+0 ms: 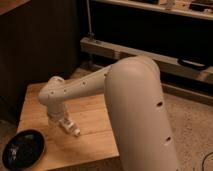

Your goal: Place the bottle in the ceramic bowl

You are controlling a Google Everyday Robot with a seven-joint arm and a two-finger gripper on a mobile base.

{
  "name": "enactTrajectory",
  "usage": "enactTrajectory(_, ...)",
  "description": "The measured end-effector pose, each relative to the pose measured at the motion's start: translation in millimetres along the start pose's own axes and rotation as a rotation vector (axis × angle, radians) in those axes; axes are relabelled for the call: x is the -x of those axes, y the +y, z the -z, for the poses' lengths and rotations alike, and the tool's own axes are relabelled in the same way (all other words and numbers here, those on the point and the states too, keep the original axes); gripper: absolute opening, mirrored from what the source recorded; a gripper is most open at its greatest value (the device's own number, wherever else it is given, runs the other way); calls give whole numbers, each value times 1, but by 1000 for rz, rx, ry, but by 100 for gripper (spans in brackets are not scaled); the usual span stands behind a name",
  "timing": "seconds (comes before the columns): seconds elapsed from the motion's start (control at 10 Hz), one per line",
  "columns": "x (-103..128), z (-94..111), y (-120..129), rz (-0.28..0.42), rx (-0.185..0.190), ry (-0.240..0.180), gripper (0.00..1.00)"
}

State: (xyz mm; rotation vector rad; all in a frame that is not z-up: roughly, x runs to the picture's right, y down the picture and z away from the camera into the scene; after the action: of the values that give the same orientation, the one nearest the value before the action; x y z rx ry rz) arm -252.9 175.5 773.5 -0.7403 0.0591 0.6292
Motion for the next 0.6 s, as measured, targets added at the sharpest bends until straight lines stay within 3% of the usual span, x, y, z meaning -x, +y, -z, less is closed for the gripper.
enactTrajectory(0.2,-4,-18,-15,-33,-5,6,65)
enactTrajectory(0.6,1,-11,-35,-50,-29,-5,65)
